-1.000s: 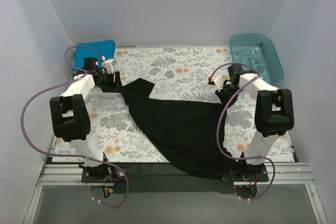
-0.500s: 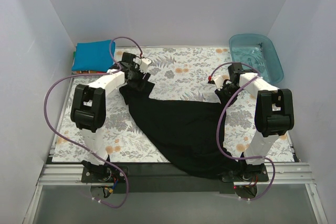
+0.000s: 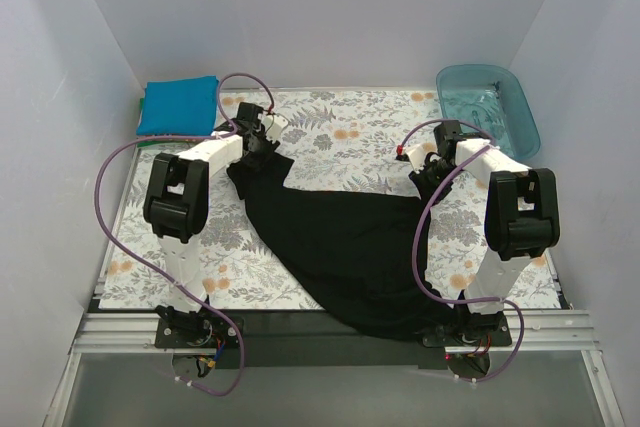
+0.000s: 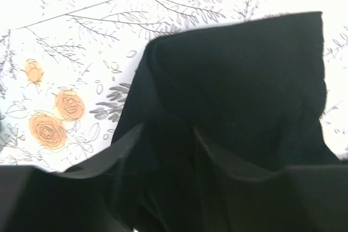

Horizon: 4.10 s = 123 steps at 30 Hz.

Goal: Fold and stack the t-shirts
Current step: Flatten the tshirt out, then fold the tshirt

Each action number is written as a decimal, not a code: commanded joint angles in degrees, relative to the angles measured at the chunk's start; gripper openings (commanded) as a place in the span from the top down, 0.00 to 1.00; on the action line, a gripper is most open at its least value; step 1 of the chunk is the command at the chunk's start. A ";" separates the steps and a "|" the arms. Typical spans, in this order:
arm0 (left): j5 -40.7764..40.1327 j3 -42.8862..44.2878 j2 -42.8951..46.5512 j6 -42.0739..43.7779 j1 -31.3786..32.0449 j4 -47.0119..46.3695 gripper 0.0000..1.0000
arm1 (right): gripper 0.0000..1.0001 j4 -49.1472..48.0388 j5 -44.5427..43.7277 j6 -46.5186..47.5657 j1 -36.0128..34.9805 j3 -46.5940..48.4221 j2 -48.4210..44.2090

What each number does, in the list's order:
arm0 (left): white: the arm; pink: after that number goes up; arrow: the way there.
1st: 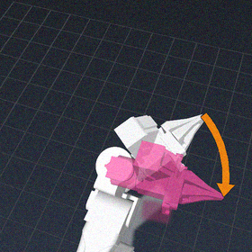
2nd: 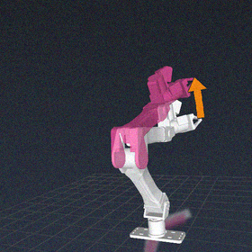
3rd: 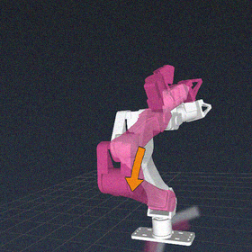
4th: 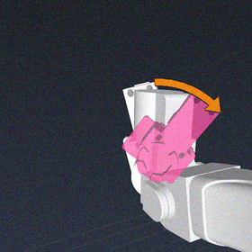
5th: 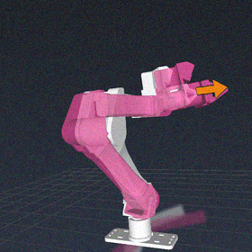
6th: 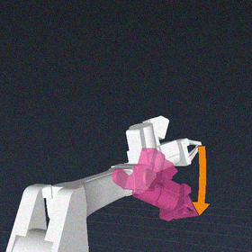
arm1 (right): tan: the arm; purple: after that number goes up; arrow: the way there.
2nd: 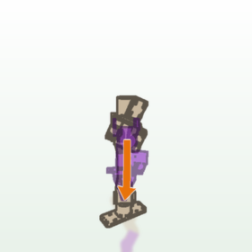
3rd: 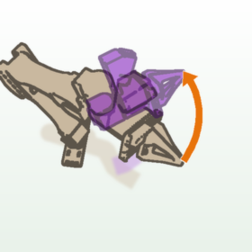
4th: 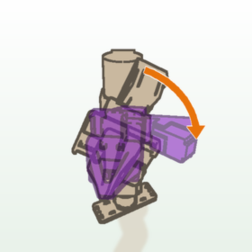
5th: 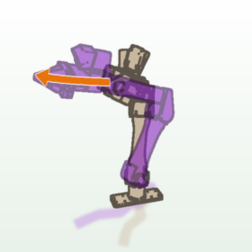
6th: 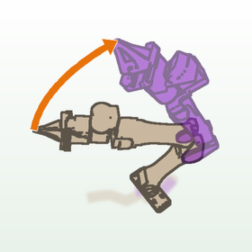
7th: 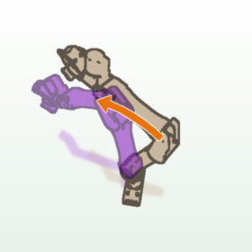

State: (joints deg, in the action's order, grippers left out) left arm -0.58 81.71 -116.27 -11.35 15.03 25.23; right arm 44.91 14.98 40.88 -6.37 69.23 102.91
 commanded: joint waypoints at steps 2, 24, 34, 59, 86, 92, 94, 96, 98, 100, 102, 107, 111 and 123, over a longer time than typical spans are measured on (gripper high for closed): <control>-2.50 3.10 0.08 0.63 0.09 -1.94 0.70 | 0.99 1.06 0.84 0.25 0.22 1.43 0.53; 12.96 23.58 15.18 -12.36 -14.94 -0.35 1.00 | 0.99 -2.79 3.39 -9.76 5.84 28.22 -8.69; 24.21 20.95 30.82 -22.56 -25.30 -15.72 1.00 | 0.99 -20.63 -2.14 -13.37 7.69 33.51 -22.04; 7.96 29.81 59.76 -11.42 -24.70 -27.79 1.00 | 0.99 -43.32 -10.41 -12.67 7.69 42.38 -48.87; 25.81 -14.56 41.14 -13.70 -18.46 -32.96 1.00 | 0.99 -58.87 0.31 -8.19 7.60 -9.99 -33.85; 22.82 -9.31 19.38 -12.91 -17.22 -38.06 1.00 | 0.99 -63.53 -0.92 -8.54 7.60 -9.03 -18.31; 22.03 -5.10 14.69 -12.38 -17.14 -38.94 1.00 | 0.99 -64.32 -2.15 -8.28 7.60 -6.85 -13.47; 21.33 -2.36 9.16 -12.29 -17.05 -39.73 1.00 | 0.99 -64.33 -2.94 -7.58 7.60 -5.26 -10.64; 20.97 1.69 6.24 -12.20 -16.70 -39.56 1.00 | 0.99 -64.42 -3.29 -7.05 7.60 -2.62 -6.95; 19.84 4.06 2.46 -11.33 -16.09 -39.39 1.00 | 0.99 -64.42 -3.29 -6.78 7.60 -1.04 -3.62; 19.48 6.17 0.00 -10.80 -15.82 -39.03 1.00 | 0.99 -64.33 -3.29 -6.78 7.51 1.16 -1.59; 18.07 5.13 0.16 -8.87 -13.80 -38.86 1.00 | 0.99 -64.24 -3.38 -6.43 7.25 3.45 2.81; 18.07 -1.09 4.90 -7.11 -12.40 -38.42 1.00 | 0.99 -64.07 -3.03 -5.82 7.25 4.16 3.87; 19.30 -13.85 24.75 -7.19 -10.20 -30.25 1.00 | 0.99 -62.40 -1.54 -3.01 7.16 1.61 0.36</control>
State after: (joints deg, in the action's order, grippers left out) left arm 18.35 69.76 -98.52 -18.87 4.32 -7.79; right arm -16.23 12.53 36.07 0.95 70.63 106.96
